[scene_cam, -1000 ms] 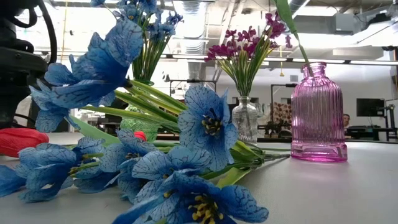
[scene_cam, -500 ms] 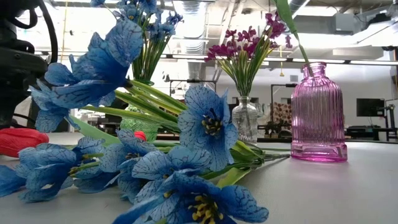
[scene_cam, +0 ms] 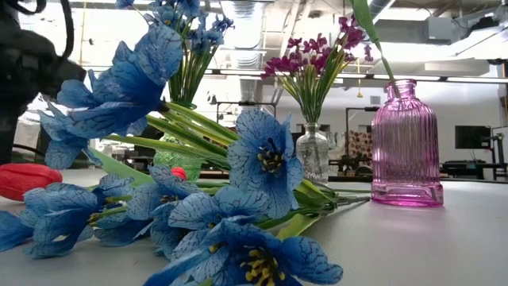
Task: Sort flowers into vase by color
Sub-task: Put the purple flowers into the transparent flower vase
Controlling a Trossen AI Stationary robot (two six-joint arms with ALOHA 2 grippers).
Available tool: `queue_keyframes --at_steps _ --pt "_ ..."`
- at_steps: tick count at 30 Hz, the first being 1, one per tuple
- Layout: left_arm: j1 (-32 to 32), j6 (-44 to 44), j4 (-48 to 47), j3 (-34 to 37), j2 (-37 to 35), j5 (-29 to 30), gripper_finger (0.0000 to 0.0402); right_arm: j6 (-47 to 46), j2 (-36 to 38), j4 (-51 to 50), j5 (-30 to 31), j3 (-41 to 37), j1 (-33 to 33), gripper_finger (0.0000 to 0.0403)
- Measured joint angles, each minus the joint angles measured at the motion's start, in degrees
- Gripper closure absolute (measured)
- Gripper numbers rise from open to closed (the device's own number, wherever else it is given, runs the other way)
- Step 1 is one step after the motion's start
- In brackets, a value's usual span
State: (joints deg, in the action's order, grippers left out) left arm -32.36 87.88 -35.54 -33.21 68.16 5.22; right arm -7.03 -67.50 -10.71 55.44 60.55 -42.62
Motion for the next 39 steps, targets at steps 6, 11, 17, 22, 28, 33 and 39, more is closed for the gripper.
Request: queue_keyframes --at_steps 6,11,17,22,28,33,39 --pt "0.00 -4.57 -0.05 0.00 -9.34 -0.29 0.0400 0.06 0.00 -0.21 0.02 1.62 0.05 0.0143" --pt "0.00 -5.67 0.19 -0.04 -18.25 -0.31 0.0401 0.48 0.02 -0.20 0.11 2.30 0.14 0.0143" --pt "0.00 -4.41 4.44 -0.07 -25.84 -0.37 0.0401 5.55 0.02 1.20 0.10 2.39 1.22 0.0143" --pt "0.00 -0.76 9.91 -0.11 -28.18 -1.89 0.0401 13.57 0.02 4.64 0.07 2.39 2.82 0.0143" --pt "0.00 4.64 13.45 -0.11 -27.63 -4.63 0.0401 27.79 -0.50 10.33 -0.02 2.39 4.20 0.0143" --pt "0.00 7.31 13.66 -0.11 -27.67 -4.28 0.0401 38.67 -3.29 15.13 -4.02 2.39 5.25 0.0143" --pt "0.00 10.70 17.24 -0.11 -27.67 -3.38 0.0401 49.46 -8.33 21.26 -4.79 2.39 6.44 0.0143"
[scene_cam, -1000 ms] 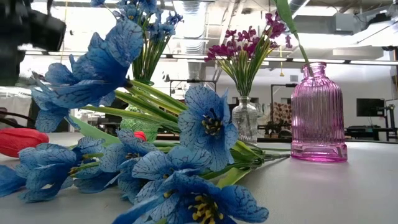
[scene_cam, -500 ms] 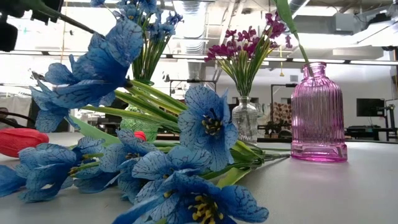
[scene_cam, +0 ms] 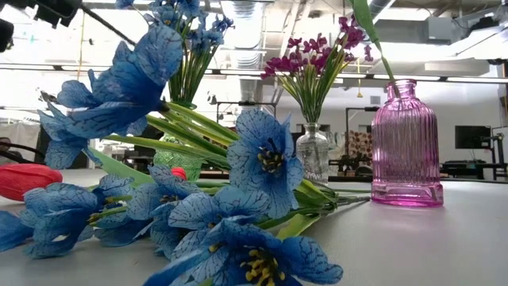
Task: Sort flowers into vase by color
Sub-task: Put the purple flowers into the transparent flower vase
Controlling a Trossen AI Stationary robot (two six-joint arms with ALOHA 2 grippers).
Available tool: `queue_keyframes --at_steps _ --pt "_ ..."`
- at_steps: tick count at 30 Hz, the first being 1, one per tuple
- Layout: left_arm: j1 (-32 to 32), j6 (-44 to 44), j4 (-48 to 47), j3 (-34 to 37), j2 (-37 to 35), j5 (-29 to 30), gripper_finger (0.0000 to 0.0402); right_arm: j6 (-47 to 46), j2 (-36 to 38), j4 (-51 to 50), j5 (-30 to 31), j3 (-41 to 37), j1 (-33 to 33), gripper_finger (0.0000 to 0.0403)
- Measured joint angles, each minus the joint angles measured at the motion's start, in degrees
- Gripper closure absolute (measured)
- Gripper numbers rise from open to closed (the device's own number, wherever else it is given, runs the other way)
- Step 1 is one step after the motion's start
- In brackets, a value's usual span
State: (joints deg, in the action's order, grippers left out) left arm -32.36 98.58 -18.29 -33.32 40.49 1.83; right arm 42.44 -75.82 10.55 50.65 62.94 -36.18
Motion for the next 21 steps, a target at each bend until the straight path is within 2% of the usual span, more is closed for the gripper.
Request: queue_keyframes --at_steps 7,13,21 --pt "0.00 9.66 5.26 0.00 0.00 1.52 0.0401 6.68 -5.99 6.26 0.07 0.00 1.57 0.0143" --pt "0.00 16.39 5.59 -0.02 0.00 2.94 0.0401 11.85 -10.67 10.14 0.01 0.00 2.18 0.0143" --pt "0.00 23.83 8.26 -0.03 0.45 8.05 0.0391 12.69 -14.63 15.29 -0.98 0.00 2.64 0.0143"
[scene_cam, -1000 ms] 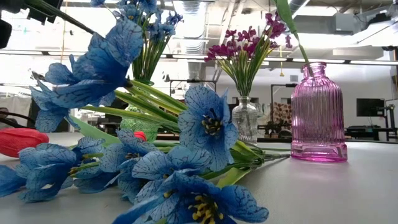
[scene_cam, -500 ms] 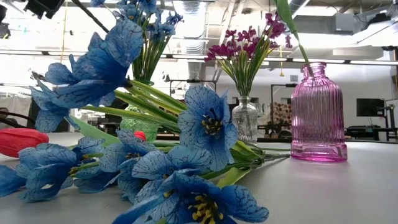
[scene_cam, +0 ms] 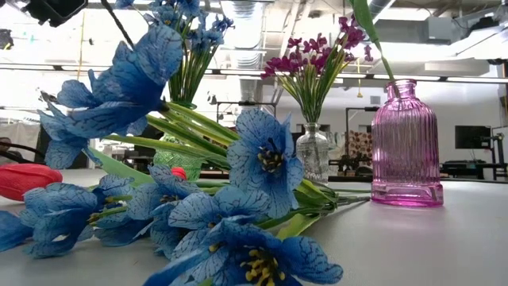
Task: Sort flowers into vase by color
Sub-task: Put the purple flowers into the transparent flower vase
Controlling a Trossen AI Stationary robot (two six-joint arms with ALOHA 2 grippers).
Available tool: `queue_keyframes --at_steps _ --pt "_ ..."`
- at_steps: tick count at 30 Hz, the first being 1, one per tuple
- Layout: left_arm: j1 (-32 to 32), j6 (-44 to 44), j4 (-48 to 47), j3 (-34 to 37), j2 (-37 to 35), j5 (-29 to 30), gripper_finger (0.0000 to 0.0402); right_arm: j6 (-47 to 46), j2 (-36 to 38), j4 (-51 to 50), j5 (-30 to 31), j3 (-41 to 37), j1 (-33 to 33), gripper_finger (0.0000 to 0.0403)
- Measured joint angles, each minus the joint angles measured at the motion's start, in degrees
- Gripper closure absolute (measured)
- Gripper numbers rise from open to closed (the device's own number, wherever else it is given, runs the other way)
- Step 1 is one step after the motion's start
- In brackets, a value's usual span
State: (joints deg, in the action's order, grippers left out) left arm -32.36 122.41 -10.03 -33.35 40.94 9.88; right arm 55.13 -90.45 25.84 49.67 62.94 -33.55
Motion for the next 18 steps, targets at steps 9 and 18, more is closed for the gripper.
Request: queue_keyframes --at_steps 9,18 --pt "0.09 4.20 13.56 -0.06 8.83 -1.18 0.0389 -2.57 -3.86 3.33 -6.37 0.02 2.23 0.0143" --pt "0.17 4.31 29.42 -0.06 19.98 -1.42 0.0389 -10.44 -4.57 3.00 -14.55 0.02 3.26 0.0143"
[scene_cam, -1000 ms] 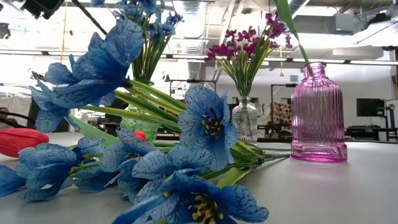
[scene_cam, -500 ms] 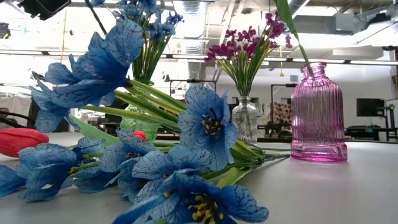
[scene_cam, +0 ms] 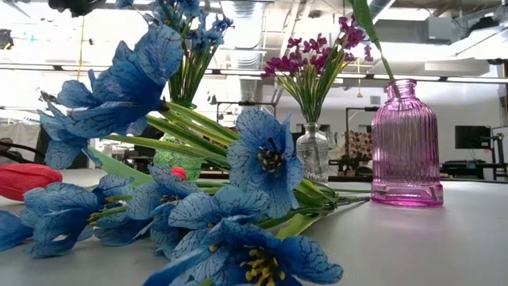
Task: Sort flowers into vase by color
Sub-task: Put the purple flowers into the transparent flower vase
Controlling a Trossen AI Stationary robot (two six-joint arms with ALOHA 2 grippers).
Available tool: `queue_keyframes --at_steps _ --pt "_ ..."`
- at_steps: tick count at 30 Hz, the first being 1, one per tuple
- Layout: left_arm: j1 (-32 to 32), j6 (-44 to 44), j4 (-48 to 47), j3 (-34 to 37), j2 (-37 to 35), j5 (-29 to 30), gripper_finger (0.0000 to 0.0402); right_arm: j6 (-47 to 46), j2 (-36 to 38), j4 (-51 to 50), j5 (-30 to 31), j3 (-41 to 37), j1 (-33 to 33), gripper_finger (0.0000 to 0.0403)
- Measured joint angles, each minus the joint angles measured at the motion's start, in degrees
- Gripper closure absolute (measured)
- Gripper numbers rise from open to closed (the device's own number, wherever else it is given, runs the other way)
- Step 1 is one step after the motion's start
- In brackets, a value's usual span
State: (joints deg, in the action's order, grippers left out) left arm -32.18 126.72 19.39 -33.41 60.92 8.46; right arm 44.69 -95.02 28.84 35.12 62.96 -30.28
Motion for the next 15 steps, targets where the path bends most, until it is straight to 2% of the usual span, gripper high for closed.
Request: queue_keyframes --at_steps 7,15 --pt "0.19 0.56 12.23 0.00 8.03 1.89 0.0388 -1.79 0.04 -1.96 -1.01 0.00 0.04 0.0143" --pt "1.01 1.73 20.98 0.02 13.50 4.03 0.0388 -2.41 0.06 -2.79 -0.50 0.00 -0.50 0.0143"
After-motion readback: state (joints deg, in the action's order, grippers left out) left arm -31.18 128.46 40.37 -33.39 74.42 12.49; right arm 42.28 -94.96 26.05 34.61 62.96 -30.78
